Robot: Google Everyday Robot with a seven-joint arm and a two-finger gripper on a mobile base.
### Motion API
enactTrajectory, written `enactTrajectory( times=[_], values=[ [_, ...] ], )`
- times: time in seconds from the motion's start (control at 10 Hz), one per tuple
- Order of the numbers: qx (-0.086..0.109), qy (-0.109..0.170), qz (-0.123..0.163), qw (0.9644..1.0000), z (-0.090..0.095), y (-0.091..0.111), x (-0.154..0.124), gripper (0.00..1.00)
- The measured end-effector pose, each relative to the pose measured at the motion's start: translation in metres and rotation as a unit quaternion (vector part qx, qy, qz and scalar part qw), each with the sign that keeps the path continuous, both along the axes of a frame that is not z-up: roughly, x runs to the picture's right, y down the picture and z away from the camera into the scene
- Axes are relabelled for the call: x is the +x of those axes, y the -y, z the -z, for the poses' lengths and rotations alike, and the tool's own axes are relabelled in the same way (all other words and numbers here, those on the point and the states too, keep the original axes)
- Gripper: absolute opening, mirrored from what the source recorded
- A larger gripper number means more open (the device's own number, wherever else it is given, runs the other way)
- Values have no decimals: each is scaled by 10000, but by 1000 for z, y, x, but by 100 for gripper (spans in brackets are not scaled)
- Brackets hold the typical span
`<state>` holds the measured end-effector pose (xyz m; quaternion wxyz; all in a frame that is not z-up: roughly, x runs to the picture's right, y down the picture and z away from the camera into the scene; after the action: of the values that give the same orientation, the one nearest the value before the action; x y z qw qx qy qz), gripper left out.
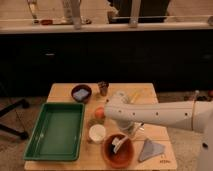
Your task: Wipe red bowl with brush
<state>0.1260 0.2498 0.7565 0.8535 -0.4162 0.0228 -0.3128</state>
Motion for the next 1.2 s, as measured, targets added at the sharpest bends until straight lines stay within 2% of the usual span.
enactTrajectory(
  times=[0.2,0.5,0.8,1.2],
  values=[
    [18,187,101,9998,7,-2,-16,2],
    [-13,313,237,9992,19,-11,-21,2],
    [-129,180,221,9995,26,-24,3,2],
    [-207,-48,153,9997,23,-28,32,2]
  ],
)
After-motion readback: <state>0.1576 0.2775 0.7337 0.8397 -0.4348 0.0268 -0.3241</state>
